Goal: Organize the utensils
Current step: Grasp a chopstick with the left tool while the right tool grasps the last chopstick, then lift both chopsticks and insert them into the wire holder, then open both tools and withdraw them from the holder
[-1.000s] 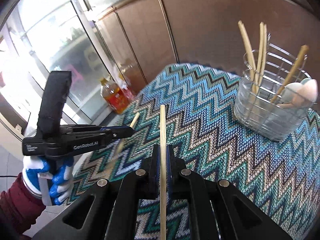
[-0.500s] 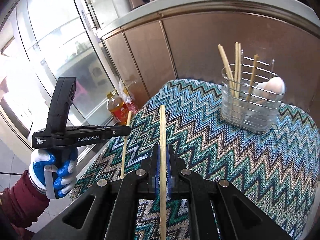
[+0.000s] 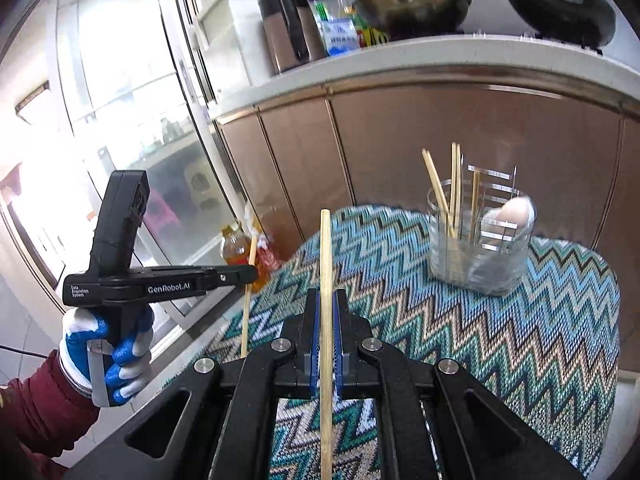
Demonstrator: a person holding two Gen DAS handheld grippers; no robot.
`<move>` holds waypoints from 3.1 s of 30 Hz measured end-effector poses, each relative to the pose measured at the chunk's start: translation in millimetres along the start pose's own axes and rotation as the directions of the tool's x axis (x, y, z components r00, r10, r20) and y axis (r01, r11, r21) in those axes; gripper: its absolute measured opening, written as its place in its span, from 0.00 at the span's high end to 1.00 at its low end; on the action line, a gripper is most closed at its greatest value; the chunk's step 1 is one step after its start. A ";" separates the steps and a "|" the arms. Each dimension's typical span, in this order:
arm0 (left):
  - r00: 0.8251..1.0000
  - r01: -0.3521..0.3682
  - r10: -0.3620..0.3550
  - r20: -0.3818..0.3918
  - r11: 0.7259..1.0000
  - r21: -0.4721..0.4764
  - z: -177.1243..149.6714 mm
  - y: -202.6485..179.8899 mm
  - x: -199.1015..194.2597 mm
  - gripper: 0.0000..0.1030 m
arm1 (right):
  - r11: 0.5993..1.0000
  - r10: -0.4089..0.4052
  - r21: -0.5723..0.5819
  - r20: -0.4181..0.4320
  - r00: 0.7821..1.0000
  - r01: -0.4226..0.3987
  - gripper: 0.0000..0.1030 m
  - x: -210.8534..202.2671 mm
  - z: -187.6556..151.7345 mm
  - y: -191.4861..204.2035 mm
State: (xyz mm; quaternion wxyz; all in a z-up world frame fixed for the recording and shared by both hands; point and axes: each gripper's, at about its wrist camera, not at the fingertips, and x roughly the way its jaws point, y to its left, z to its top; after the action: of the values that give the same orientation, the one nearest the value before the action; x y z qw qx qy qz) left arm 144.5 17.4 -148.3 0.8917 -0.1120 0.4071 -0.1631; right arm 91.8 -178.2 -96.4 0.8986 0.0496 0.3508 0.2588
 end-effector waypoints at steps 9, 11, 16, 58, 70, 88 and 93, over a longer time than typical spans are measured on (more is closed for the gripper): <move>0.994 0.050 -0.052 0.099 0.998 0.027 25.0 -27.3 -16.9 0.95 | 0.999 0.033 -0.016 0.162 0.986 -0.031 0.94 -22.2 25.8 -6.4; 0.991 0.062 -0.065 0.116 0.998 0.029 32.4 -32.7 -17.6 0.95 | 0.999 0.034 -0.021 0.198 0.980 -0.030 0.94 -24.4 34.7 -9.5; 0.979 0.091 -0.097 0.179 0.995 0.041 57.5 -48.0 -18.8 0.95 | 0.999 0.034 -0.045 0.284 0.958 -0.023 0.94 -25.3 59.2 -19.3; 0.868 0.072 -0.038 0.496 0.996 -0.049 175.0 -84.2 117.1 0.95 | 0.971 -0.223 0.047 0.538 0.813 0.235 0.94 84.3 115.4 -125.1; 0.878 0.050 -0.019 0.479 0.997 -0.052 168.1 -87.7 127.2 0.92 | 0.966 -0.246 0.064 0.507 0.826 0.249 0.75 77.7 104.3 -128.5; 0.880 -0.036 0.047 0.473 0.999 -0.032 121.7 -76.4 36.7 0.58 | 0.942 -0.330 0.113 0.491 0.806 0.317 0.51 -2.3 80.7 -93.3; 0.881 -0.067 0.075 0.467 0.997 -0.034 98.4 -69.6 9.5 0.54 | 0.931 -0.360 0.127 0.464 0.809 0.341 0.49 -29.0 61.6 -80.9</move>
State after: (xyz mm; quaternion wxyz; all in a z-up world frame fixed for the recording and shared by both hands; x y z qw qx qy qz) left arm 211.4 -43.8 -68.4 0.9680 -0.1402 0.1854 -0.0950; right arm 149.0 -256.7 -54.7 0.9882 0.0633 0.1250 0.0618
